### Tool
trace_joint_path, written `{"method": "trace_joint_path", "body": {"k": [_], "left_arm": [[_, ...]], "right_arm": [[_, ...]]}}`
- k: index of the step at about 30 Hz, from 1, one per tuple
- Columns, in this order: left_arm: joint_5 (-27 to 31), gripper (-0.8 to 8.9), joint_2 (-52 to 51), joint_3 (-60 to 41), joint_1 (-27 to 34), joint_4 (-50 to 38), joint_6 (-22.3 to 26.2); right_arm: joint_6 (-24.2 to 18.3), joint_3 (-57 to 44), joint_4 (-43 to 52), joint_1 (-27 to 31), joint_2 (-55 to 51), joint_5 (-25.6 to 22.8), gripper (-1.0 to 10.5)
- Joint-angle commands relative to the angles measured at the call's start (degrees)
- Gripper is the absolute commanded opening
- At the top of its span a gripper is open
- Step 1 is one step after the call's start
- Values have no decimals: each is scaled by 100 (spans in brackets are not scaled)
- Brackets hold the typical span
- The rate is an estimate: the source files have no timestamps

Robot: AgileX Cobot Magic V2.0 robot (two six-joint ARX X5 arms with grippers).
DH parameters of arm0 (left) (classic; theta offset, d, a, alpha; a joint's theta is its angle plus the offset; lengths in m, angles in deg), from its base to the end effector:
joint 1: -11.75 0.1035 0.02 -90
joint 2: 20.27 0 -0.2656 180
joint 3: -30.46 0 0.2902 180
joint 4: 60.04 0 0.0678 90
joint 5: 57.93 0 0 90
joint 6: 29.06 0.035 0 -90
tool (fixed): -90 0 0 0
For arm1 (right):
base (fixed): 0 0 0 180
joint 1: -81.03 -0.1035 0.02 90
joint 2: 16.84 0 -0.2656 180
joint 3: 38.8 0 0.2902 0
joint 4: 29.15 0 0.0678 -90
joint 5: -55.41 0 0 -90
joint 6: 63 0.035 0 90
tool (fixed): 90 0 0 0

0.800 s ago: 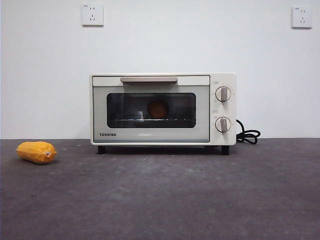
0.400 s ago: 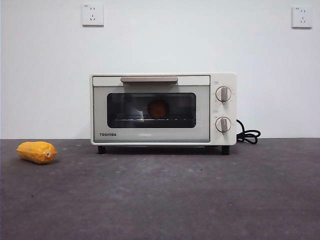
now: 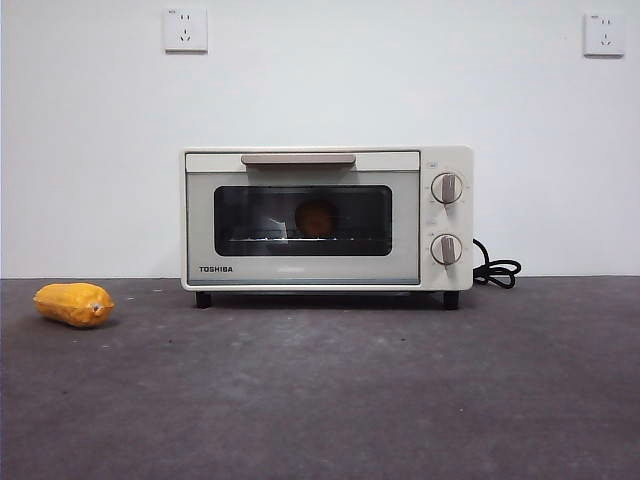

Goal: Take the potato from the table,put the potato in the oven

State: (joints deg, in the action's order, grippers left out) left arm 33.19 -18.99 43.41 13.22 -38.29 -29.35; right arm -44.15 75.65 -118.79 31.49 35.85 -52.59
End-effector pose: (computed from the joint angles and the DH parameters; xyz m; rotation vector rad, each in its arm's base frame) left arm 0.1398 0.0043 0.1501 -0.0056 0.1758 0.0455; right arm 0.0638 0.0582 0.5231 0.0425 0.4908 0.4636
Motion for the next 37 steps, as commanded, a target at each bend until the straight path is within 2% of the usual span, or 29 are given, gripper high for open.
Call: {"method": "trace_joint_path", "body": {"k": [1, 7, 10, 12, 14, 16, 19, 21, 23, 29, 34, 37], "left_arm": [[-4, -4, -2, -57, 22, -42, -44], [-4, -4, -2, -57, 22, -39, -44], [-4, -4, -2, -57, 22, -39, -44], [-4, -4, -2, -57, 22, -39, -44], [-4, -4, -2, -57, 22, -39, -44], [-2, -4, -2, -57, 22, -42, -44], [-4, -4, -2, -57, 22, -39, -44], [-4, -4, -2, -57, 22, -42, -44], [-4, -4, -2, -57, 22, -39, -44], [-4, -4, -2, -57, 22, -42, -44], [-4, -4, 0, -57, 22, -39, -44], [-4, -4, 0, -57, 22, -39, -44]], "right_arm": [[46, -42, -116, -4, 7, -7, 2], [-48, -42, -116, -4, 7, -52, 2], [-640, -42, -116, 7, 7, -411, 2], [-970, -48, -116, 92, 7, -922, 2], [-1222, -81, -116, 365, -13, -1270, 2], [-1552, -168, -111, 837, -107, -1252, 2], [-1650, -610, 326, 1773, -398, -852, 2], [-1648, -1185, 1034, 2404, -704, -527, 2], [-1650, -1878, 1816, 2861, -1021, -452, 2], [-1552, -4367, 3893, 3637, -1943, -354, 2], [-1252, -6389, 5184, 4144, -2708, 990, 2], [-1241, -7471, 6096, 4341, -3152, 1552, 2]]}}
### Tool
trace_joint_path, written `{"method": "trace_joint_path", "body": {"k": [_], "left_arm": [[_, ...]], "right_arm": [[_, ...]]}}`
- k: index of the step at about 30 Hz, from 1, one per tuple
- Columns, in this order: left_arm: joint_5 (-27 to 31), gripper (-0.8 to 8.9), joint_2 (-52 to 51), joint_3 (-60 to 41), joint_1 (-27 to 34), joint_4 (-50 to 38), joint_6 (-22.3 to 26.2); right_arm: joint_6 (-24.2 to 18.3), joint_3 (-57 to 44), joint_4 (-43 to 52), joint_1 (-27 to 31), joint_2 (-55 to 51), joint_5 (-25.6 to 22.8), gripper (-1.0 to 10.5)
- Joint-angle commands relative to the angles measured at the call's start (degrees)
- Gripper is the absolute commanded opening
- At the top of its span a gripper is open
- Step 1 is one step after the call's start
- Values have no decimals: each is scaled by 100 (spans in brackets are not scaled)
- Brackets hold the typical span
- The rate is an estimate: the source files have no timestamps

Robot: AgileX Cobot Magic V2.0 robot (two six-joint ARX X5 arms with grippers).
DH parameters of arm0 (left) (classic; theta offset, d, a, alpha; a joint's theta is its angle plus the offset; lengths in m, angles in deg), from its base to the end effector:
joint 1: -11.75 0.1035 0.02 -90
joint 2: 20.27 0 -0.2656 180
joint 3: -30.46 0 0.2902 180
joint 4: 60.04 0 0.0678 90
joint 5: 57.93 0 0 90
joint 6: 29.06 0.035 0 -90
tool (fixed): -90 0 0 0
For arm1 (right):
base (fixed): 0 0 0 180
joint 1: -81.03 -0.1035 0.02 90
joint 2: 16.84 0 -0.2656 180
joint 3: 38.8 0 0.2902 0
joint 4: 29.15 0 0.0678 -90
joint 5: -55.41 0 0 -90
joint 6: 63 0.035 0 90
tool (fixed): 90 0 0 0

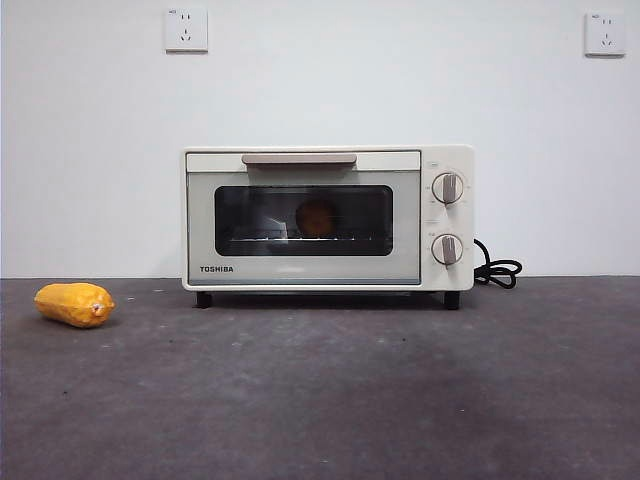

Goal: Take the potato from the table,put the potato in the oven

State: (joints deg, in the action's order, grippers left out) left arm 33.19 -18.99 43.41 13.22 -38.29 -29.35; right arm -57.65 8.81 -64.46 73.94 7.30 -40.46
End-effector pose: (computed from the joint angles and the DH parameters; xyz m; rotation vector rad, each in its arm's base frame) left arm 0.1398 0.0043 0.1501 -0.0056 0.1758 0.0455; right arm 0.1436 0.0143 0.3066 0.0697 0.2061 0.0116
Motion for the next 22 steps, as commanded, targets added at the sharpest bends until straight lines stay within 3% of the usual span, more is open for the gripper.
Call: {"method": "trace_joint_path", "body": {"k": [1, 6, 13, 22], "left_arm": [[-2, -4, 0, -57, 22, -42, -44], [-4, -4, 0, -57, 22, -42, -44], [-4, -4, 0, -57, 22, -39, -44], [-4, -4, 0, -57, 22, -39, -44]], "right_arm": [[109, -1115, 999, 157, -444, 476, 2], [105, -2157, 1958, 459, -1073, 874, 2], [55, -2728, 1998, 859, -1504, 868, 2], [68, -3252, 2035, 879, -1668, 872, 2]]}}
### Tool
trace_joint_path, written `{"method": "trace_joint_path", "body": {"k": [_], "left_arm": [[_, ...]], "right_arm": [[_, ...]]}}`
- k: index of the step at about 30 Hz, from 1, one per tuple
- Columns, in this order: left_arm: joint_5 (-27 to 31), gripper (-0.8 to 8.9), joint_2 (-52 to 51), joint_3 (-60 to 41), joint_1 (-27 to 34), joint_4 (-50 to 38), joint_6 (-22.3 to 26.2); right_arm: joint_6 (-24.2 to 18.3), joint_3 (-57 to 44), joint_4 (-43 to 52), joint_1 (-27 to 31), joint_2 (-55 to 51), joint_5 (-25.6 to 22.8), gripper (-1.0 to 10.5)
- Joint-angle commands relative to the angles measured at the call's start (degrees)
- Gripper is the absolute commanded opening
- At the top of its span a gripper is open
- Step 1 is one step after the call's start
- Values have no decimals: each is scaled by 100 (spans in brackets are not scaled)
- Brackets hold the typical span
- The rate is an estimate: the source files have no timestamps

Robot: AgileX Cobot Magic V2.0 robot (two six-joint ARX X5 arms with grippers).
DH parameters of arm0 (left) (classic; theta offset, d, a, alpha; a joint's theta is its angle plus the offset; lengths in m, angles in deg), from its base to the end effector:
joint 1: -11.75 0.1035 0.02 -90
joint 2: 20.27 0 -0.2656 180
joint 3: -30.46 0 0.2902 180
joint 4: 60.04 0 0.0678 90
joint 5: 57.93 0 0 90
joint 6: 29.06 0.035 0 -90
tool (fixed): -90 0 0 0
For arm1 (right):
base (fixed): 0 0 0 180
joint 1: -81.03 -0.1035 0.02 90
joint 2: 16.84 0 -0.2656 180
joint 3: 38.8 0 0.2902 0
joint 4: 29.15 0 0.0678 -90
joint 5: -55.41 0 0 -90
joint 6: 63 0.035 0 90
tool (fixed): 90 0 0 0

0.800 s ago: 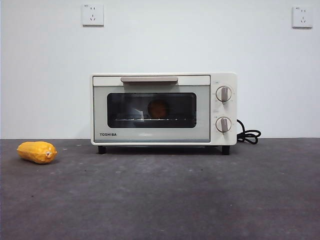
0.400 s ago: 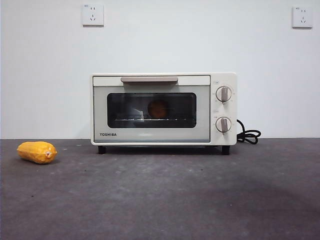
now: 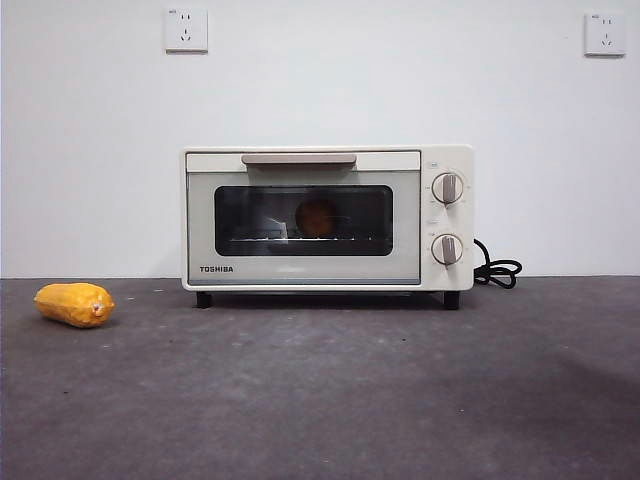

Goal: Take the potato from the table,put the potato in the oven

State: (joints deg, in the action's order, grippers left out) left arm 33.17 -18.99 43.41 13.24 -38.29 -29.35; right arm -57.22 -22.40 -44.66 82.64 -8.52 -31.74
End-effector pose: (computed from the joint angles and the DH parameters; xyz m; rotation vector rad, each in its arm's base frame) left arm 0.1398 0.0043 0.1501 -0.0056 0.1758 0.0455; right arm 0.1464 -0.0024 0.1694 0.1058 0.1306 0.0151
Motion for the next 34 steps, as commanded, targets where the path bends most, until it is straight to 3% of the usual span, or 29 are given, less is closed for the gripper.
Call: {"method": "trace_joint_path", "body": {"k": [1, 6, 19, 34], "left_arm": [[-2, -4, 0, -57, 20, -39, -44], [-2, -4, 0, -57, 20, -39, -42], [-2, -4, 2, -55, 20, -39, -44], [-2, -4, 4, -57, 20, -39, -42]], "right_arm": [[26, -175, 59, 9, -125, 0, 2], [-22, -369, -125, 9, -529, -11, 2], [-957, -369, -697, -7, -789, -28, 2], [-881, -369, -691, -4, -789, -28, 2]]}}
